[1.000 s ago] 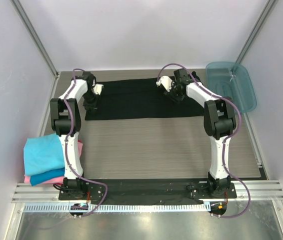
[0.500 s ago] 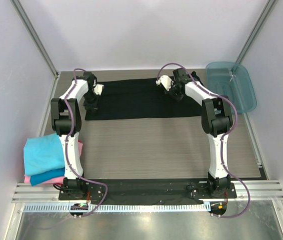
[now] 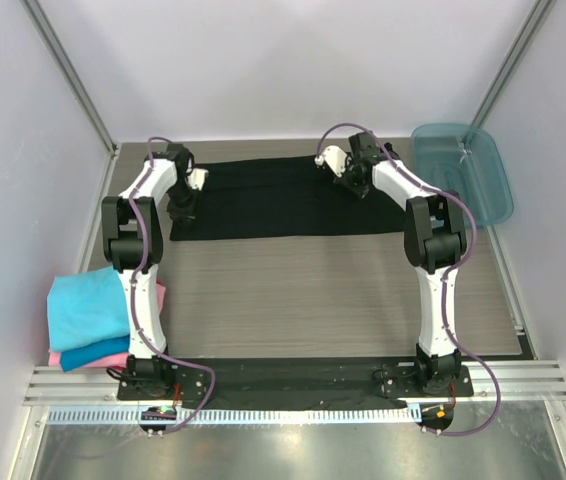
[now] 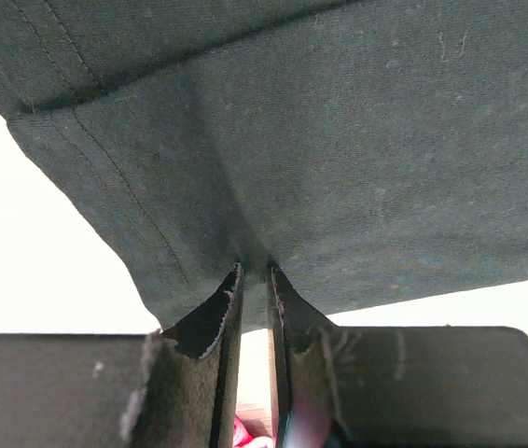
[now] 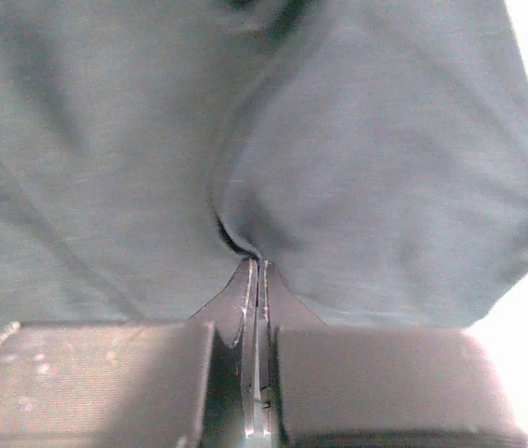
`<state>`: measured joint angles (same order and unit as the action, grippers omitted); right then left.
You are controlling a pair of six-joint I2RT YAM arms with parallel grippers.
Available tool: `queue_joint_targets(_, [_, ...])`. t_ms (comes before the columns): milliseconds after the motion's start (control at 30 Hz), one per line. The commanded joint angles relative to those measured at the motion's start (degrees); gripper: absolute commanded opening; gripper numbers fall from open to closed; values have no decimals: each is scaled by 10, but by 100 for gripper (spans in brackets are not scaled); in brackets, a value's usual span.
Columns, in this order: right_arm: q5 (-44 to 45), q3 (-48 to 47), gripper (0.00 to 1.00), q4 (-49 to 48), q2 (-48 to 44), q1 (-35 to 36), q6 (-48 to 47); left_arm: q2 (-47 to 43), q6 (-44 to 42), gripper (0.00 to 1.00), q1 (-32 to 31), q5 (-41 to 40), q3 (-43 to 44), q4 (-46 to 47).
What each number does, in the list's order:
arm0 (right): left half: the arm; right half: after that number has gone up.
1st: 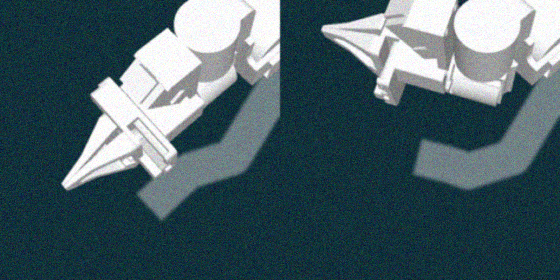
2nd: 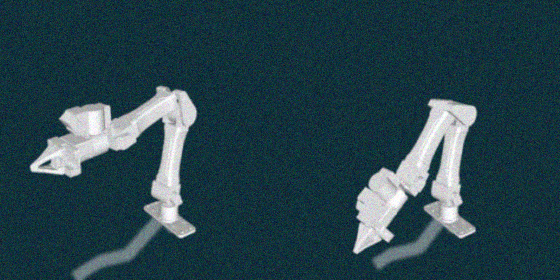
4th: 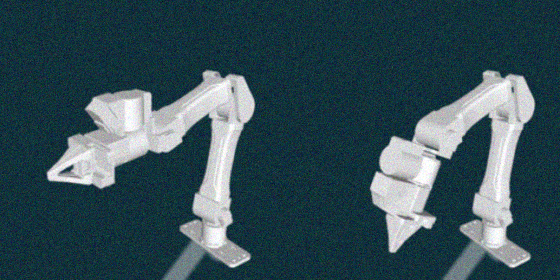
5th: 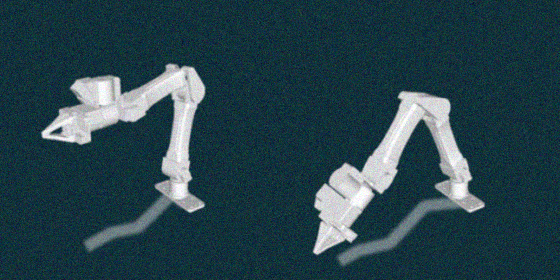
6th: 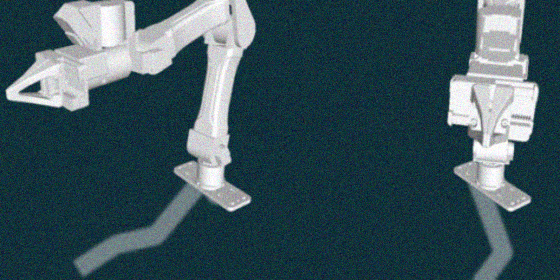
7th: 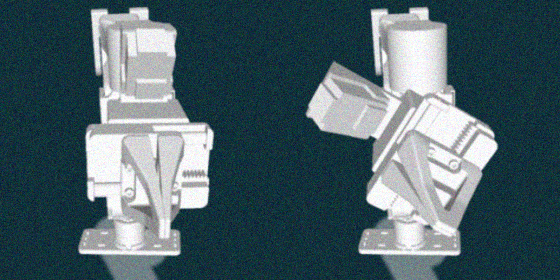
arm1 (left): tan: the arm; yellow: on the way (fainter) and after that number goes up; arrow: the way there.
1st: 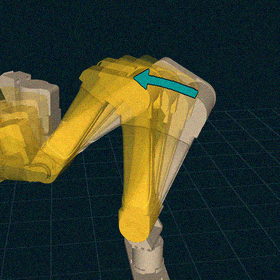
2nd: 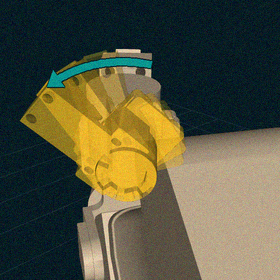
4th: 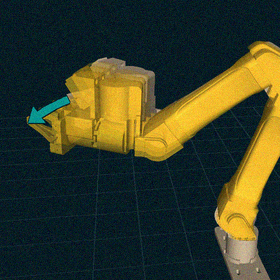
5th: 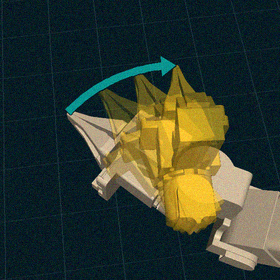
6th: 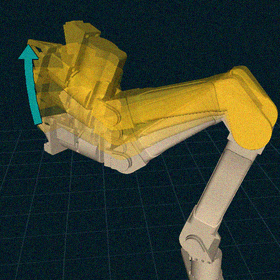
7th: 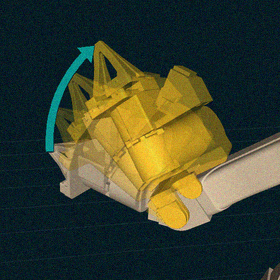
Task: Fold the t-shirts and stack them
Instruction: Fold the tshirt
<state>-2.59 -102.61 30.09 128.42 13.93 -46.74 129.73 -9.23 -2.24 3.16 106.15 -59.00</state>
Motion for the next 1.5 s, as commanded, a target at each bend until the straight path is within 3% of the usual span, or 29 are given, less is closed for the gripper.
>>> queue_joint_targets(0, [55,-59,1,-42,2,-7,-24,-11,-3,17,-1,2,-9,-4])
queue_joint_targets(200, [115,-173,1,-92,96,-16,-22,-23,-7,17,-2,-6,-16,-5])
queue_joint_targets(267, [165,-210,7,-128,121,-16,-13,-29,-8,17,-2,-8,-20,-6])
queue_joint_targets(300, [180,-219,14,-138,133,-16,-9,-29,-8,17,-2,-9,-21,-6])
queue_joint_targets(333, [201,-227,35,-162,134,-16,8,-33,-10,17,-1,-11,-21,-5])
queue_joint_targets(367, [206,-228,42,-171,133,-16,14,-33,-10,17,-2,-10,-22,-6])
queue_joint_targets(433, [210,-222,47,-180,115,-15,31,-36,-9,17,-2,-11,-22,-5])
queue_joint_targets(700, [204,-168,47,-175,16,-15,96,-48,-38,17,-1,3,-3,-16])
queue_joint_targets(800, [188,-147,47,-145,-26,-12,122,-68,-95,33,0,51,25,-31])
queue_joint_targets(833, [175,-141,47,-134,-36,-12,129,-78,-139,42,0,55,32,-37])
queue_joint_targets(867, [169,-137,47,-125,-54,-11,139,-83,-168,44,0,58,49,-58])
queue_joint_targets(1000, [149,-97,49,-95,-95,-2,160,-69,-298,44,0,64,93,-157])
queue_joint_targets(1100, [145,-57,49,-93,-122,9,156,-79,-365,44,0,48,55,-172])
queue_joint_targets(1267, [149,-28,50,-86,-145,16,155,-87,-406,42,-4,31,-21,-156])
queue_joint_targets(1467, [155,-10,52,-76,-170,18,149,-77,-406,44,-7,22,-50,-107])
